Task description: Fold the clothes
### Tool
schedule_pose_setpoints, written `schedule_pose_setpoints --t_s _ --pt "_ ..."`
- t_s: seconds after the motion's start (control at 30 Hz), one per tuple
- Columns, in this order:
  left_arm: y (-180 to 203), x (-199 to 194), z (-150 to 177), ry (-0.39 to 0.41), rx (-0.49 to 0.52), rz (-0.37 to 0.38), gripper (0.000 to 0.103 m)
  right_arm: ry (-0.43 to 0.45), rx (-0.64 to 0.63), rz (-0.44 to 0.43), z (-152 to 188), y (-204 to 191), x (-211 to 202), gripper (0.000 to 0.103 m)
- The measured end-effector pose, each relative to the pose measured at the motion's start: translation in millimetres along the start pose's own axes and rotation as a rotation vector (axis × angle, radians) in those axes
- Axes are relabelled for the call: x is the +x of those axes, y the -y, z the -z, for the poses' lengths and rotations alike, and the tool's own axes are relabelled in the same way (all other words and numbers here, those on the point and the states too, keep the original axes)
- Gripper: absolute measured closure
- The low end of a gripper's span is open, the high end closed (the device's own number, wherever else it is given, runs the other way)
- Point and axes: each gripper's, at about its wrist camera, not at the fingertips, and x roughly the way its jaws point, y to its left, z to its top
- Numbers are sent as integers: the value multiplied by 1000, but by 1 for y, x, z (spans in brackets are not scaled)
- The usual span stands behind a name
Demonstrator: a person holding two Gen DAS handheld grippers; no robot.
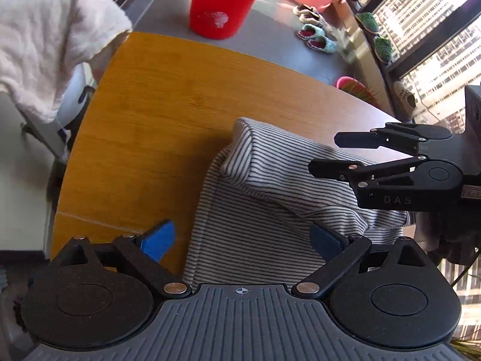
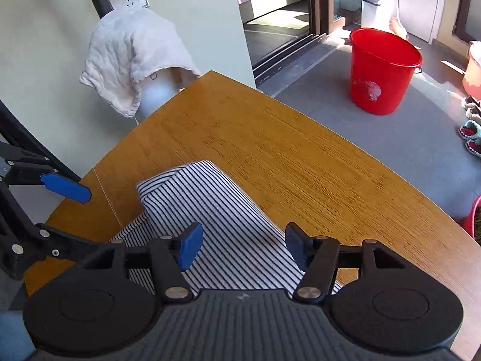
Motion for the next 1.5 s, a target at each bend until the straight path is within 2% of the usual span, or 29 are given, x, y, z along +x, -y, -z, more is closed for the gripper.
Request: schedule_pose_setpoints --t_s 0.07,0.13,0.2,0.27,0.37,0.47,0.57,0.67,0.73,0.8,0.87,0.9,0.93,1.0,1.03,1.1,1.13,1.2,1.27,1.3,1.33,1.43,1.5 --pt "-34 -11 5 24 -127 -17 3 -9 -49 -5 -5 -8 24 37" --pt "-63 -20 12 60 -213 -31 3 -12 -69 -27 -4 -8 40 24" --pt "-84 -24 18 95 -268 -29 3 -16 -11 -81 -2 0 43 24" --pt "-97 -24 20 117 -307 -9 3 -5 8 -103 2 0 36 44" --pt "-98 -24 17 145 -301 30 3 40 -65 -78 11 -24 14 65" --pt "-81 -24 10 163 -252 89 3 103 -173 -15 29 -62 -8 68" --pt "-62 -22 5 174 -221 156 2 162 -348 147 58 -106 -17 68" --pt "-42 -13 1 155 -205 203 2 181 -385 232 84 -137 -13 68" --pt "-27 -6 -1 141 -174 208 2 193 -374 253 97 -150 -9 67" --pt "-15 3 -1 125 -132 194 4 221 -322 225 107 -158 -8 62" --pt "-5 13 1 102 -83 157 19 236 -266 196 110 -155 -13 61" --pt "-2 21 5 81 -58 125 32 238 -231 175 110 -151 -18 61" --pt "-1 28 8 63 -36 95 36 233 -179 139 110 -142 -26 60" --pt "-4 37 15 53 -32 76 33 221 -65 59 109 -122 -44 60" --pt "-6 40 19 52 -33 73 33 219 29 15 110 -106 -56 60" --pt "-6 39 23 60 -20 70 33 246 249 -21 111 -68 -88 60" --pt "-5 38 26 63 -6 66 32 256 345 -11 112 -48 -102 57" --pt "-4 38 28 59 12 56 30 256 467 141 111 -11 -122 56" --pt "-3 39 28 53 21 49 27 239 612 282 113 29 -126 41" --pt "-4 39 29 50 19 47 26 211 681 312 115 46 -123 41" --pt "-4 40 30 47 13 47 25 162 741 309 117 61 -116 41" --pt "-11 41 30 27 -32 61 24 52 851 194 124 80 -88 40" --pt "-18 45 29 7 -71 80 22 10 802 193 130 72 -72 44"
